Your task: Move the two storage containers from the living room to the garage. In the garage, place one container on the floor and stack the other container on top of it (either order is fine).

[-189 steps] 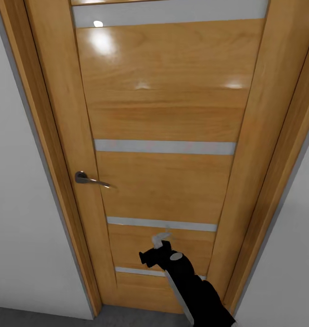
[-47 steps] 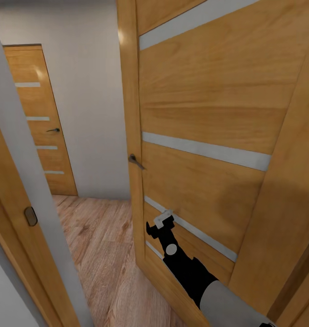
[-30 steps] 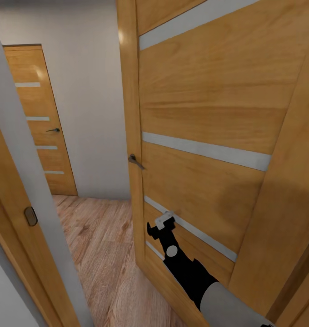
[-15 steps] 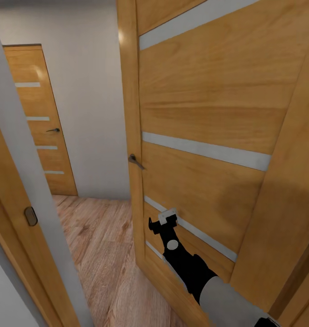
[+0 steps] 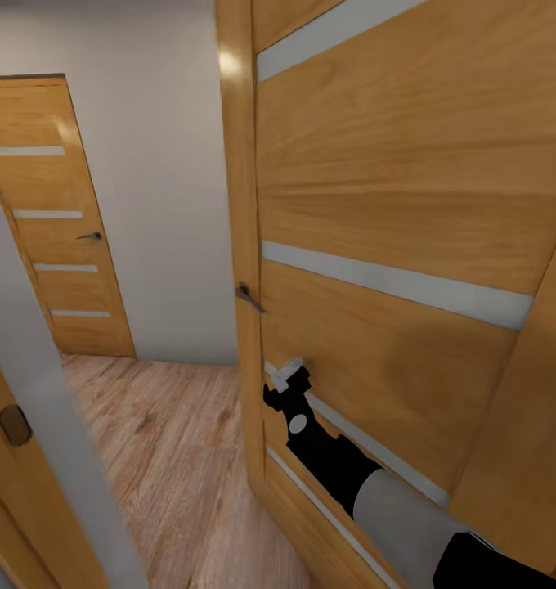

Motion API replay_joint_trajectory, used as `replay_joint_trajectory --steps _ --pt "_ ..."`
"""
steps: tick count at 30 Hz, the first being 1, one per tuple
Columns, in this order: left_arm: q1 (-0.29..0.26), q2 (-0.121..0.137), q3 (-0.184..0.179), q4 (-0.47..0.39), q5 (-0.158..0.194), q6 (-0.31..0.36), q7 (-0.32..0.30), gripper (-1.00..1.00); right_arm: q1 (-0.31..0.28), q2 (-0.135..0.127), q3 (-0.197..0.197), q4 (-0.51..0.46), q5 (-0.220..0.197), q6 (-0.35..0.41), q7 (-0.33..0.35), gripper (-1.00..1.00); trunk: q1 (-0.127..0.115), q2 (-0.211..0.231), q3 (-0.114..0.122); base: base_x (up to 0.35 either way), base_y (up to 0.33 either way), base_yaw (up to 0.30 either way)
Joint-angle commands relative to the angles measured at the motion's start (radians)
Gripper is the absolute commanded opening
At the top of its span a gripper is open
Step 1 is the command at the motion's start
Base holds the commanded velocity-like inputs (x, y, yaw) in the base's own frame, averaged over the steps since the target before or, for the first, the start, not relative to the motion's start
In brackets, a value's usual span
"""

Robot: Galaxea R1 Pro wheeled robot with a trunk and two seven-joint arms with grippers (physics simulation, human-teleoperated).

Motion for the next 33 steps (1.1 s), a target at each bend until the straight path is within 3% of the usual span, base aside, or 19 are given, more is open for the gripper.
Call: replay_joint_trajectory --steps 1,19,28,33 --pt "0.000 0.000 0.000 0.000 0.006 -0.003 0.002 1.00 -0.002 0.000 0.003 0.002 0.015 0.008 -0.011 1.00 0.001 0.000 -0.001 0.318 0.000 0.000" --pt "0.000 0.000 0.000 -0.001 0.005 -0.003 0.002 1.00 -0.002 0.000 0.000 0.067 0.019 0.002 -0.019 1.00 0.001 0.000 -0.001 0.320 0.000 0.000" --pt "0.000 0.000 0.000 -0.001 0.005 -0.003 0.002 1.00 -0.002 0.000 -0.005 0.074 0.018 0.002 -0.055 1.00 0.001 0.000 -0.001 0.300 0.000 0.000" --pt "0.000 0.000 0.000 -0.001 0.005 -0.003 0.002 1.00 -0.001 0.000 -0.059 0.074 0.019 -0.029 -0.058 1.00 0.001 0.000 -0.001 0.106 0.000 0.000"
